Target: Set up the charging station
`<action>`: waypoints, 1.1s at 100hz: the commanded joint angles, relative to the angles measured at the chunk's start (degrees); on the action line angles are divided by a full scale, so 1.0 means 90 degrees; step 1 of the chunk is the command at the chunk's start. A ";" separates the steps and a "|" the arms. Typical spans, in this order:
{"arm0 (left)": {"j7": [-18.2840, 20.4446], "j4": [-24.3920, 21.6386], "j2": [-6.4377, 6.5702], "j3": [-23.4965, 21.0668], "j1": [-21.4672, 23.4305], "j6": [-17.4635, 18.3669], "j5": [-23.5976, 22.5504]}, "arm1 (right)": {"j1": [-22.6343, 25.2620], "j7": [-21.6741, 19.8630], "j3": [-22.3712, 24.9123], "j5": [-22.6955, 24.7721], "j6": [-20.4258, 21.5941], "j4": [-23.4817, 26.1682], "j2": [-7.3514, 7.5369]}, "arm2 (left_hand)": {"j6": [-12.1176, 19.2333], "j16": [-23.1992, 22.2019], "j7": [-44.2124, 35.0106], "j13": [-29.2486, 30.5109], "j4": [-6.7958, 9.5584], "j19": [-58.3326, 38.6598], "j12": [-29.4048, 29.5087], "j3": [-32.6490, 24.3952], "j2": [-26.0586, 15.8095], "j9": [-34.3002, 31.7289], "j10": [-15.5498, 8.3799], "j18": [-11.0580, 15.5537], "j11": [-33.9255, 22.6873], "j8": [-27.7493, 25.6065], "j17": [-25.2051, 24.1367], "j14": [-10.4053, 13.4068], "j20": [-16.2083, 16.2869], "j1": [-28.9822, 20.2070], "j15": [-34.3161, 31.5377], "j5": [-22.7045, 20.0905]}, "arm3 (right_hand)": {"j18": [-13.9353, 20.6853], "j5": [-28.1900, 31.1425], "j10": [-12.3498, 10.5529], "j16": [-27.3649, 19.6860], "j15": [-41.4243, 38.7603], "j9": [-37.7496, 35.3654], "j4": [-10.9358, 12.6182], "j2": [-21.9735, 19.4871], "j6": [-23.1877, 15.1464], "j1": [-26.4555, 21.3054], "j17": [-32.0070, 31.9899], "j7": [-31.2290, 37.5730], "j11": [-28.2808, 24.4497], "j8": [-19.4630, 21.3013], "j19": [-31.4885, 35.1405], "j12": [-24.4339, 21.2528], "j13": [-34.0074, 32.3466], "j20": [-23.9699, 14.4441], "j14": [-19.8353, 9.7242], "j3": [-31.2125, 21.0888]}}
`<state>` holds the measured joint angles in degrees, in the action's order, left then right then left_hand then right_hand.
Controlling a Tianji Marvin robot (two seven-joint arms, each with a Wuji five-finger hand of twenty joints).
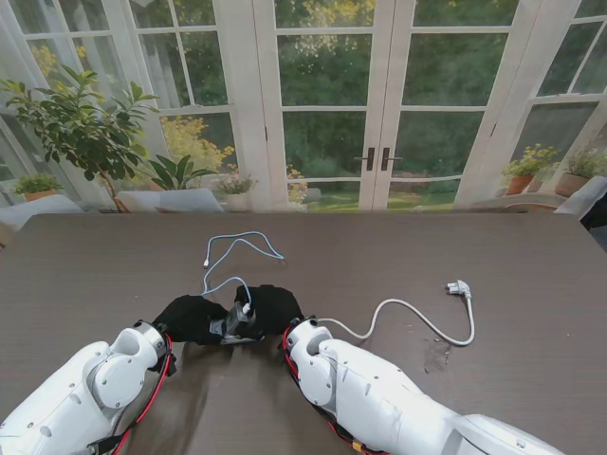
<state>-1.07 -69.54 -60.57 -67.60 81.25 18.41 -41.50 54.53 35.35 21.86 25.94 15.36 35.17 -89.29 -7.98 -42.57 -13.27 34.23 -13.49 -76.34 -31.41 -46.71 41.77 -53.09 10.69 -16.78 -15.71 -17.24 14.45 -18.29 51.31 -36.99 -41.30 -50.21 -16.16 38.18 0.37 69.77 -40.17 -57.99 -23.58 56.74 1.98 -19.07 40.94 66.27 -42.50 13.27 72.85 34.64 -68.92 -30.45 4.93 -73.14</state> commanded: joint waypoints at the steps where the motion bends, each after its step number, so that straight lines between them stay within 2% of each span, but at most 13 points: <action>1: 0.0200 0.0162 -0.0024 0.0080 0.0117 -0.0014 0.0000 | 0.0023 -0.0114 0.0024 0.0036 -0.0065 0.0188 0.0041 | 0.0406 0.0042 -0.0885 0.0283 0.0033 -0.0119 -0.0059 -0.0223 -0.0522 -0.0254 0.0049 0.0100 -0.0095 -0.0134 0.0018 -0.0080 -0.0041 -0.0385 -0.0168 -0.0736 | 0.0220 0.0975 -0.0221 -0.4121 -0.0059 -0.0139 0.0316 -0.0706 -0.2137 -0.0650 0.0050 0.1593 -0.0065 0.0551 0.0276 0.0021 -0.0193 0.0035 -0.0074 -0.1220; 14: 0.0195 0.0171 -0.0027 0.0091 0.0114 -0.0016 0.0013 | 0.0025 -0.0147 0.0047 0.0073 -0.0179 0.0342 0.0103 | 0.0399 0.0042 -0.0878 0.0284 0.0039 -0.0119 -0.0059 -0.0228 -0.0525 -0.0258 0.0050 0.0100 -0.0095 -0.0135 0.0018 -0.0085 -0.0041 -0.0377 -0.0167 -0.0734 | 0.0256 0.0992 -0.0270 -0.4116 -0.0069 -0.0215 0.0309 -0.0693 -0.2129 -0.0656 0.0106 0.1593 -0.0055 0.0546 0.0300 0.0022 -0.0258 0.0038 -0.0070 -0.1230; 21: 0.0194 0.0175 -0.0027 0.0098 0.0111 -0.0014 0.0019 | 0.0009 -0.0119 0.0035 0.0088 -0.0205 0.0311 0.0084 | 0.0405 0.0042 -0.0876 0.0283 0.0038 -0.0119 -0.0059 -0.0227 -0.0529 -0.0253 0.0042 0.0101 -0.0093 -0.0137 0.0017 -0.0084 -0.0041 -0.0363 -0.0169 -0.0737 | 0.0276 0.0991 -0.0270 -0.4116 -0.0063 -0.0244 0.0305 -0.0687 -0.2132 -0.0661 0.0132 0.1592 -0.0044 0.0547 0.0309 0.0026 -0.0285 0.0043 -0.0094 -0.1233; 30: 0.0209 0.0176 -0.0024 0.0104 0.0106 -0.0005 0.0018 | -0.0126 0.0052 -0.0085 0.0073 -0.0070 -0.0211 -0.0150 | 0.0402 0.0042 -0.0866 0.0284 0.0041 -0.0119 -0.0061 -0.0230 -0.0534 -0.0260 0.0036 0.0102 -0.0095 -0.0135 0.0018 -0.0071 -0.0040 -0.0370 -0.0169 -0.0728 | 0.0293 0.0991 -0.0269 -0.4113 -0.0062 -0.0260 0.0303 -0.0688 -0.2132 -0.0664 0.0154 0.1591 -0.0033 0.0547 0.0319 0.0033 -0.0314 0.0048 -0.0091 -0.1238; 35: 0.0219 0.0173 -0.0021 0.0103 0.0105 -0.0001 0.0014 | -0.0174 0.0107 -0.0135 0.0076 -0.0022 -0.0369 -0.0227 | 0.0392 0.0042 -0.0862 0.0286 0.0044 -0.0118 -0.0059 -0.0233 -0.0542 -0.0252 0.0044 0.0106 -0.0091 -0.0136 0.0016 -0.0075 -0.0041 -0.0349 -0.0170 -0.0731 | 0.0302 0.0988 -0.0283 -0.4111 -0.0062 -0.0267 0.0303 -0.0689 -0.2133 -0.0664 0.0166 0.1595 -0.0031 0.0551 0.0321 0.0036 -0.0322 0.0051 -0.0098 -0.1239; 65: 0.0218 0.0181 -0.0019 0.0098 0.0098 0.0016 0.0003 | -0.0219 0.0123 -0.0209 0.0126 -0.0107 -0.0438 -0.0269 | 0.0391 0.0042 -0.0840 0.0282 0.0053 -0.0122 -0.0060 -0.0240 -0.0545 -0.0255 0.0040 0.0109 -0.0092 -0.0143 0.0018 -0.0071 -0.0038 -0.0341 -0.0171 -0.0727 | 0.0359 0.0989 -0.0281 -0.4068 -0.0120 -0.0306 0.0303 -0.0683 -0.2127 -0.0669 0.0231 0.1594 -0.0011 0.0560 0.0352 0.0060 -0.0413 0.0070 -0.0117 -0.1232; 86: 0.0246 0.0168 -0.0015 0.0097 0.0111 0.0007 0.0009 | -0.0190 0.0083 -0.0156 0.0152 -0.0196 -0.0208 -0.0168 | 0.0369 0.0041 -0.0827 0.0283 0.0060 -0.0127 -0.0060 -0.0254 -0.0549 -0.0250 0.0038 0.0112 -0.0091 -0.0154 0.0020 -0.0076 -0.0033 -0.0322 -0.0173 -0.0734 | 0.0380 0.1003 -0.0288 -0.4057 -0.0135 -0.0335 0.0298 -0.0637 -0.2131 -0.0671 0.0258 0.1592 -0.0002 0.0564 0.0373 0.0067 -0.0461 0.0075 -0.0153 -0.1250; 110: 0.0254 0.0152 -0.0014 0.0089 0.0128 -0.0008 0.0005 | -0.0143 -0.0069 -0.0076 0.0291 -0.0500 0.0346 0.0096 | 0.0352 0.0020 -0.0814 0.0299 0.0067 -0.0156 -0.0063 -0.0264 -0.0561 -0.0261 0.0056 0.0129 -0.0097 -0.0165 0.0043 -0.0085 -0.0012 -0.0311 -0.0217 -0.0733 | 0.0364 0.1035 -0.0242 -0.4020 -0.0203 -0.0455 0.0294 -0.0582 -0.2113 -0.0697 0.0305 0.1586 -0.0001 0.0561 0.0411 0.0074 -0.0536 0.0073 -0.0117 -0.1266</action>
<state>-0.93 -69.43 -60.56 -67.37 81.06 18.56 -41.26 53.14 35.73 21.13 27.90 11.39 36.84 -88.94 -8.54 -42.68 -13.30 34.21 -13.49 -76.34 -31.69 -46.70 41.70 -53.12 10.69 -16.71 -15.84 -17.24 14.73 -18.29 51.31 -36.99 -41.94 -50.30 -14.53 38.19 -0.41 69.74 -40.72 -60.91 -23.60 56.74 1.85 -19.05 43.36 66.27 -42.49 13.27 73.65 34.73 -72.30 -29.97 4.42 -73.15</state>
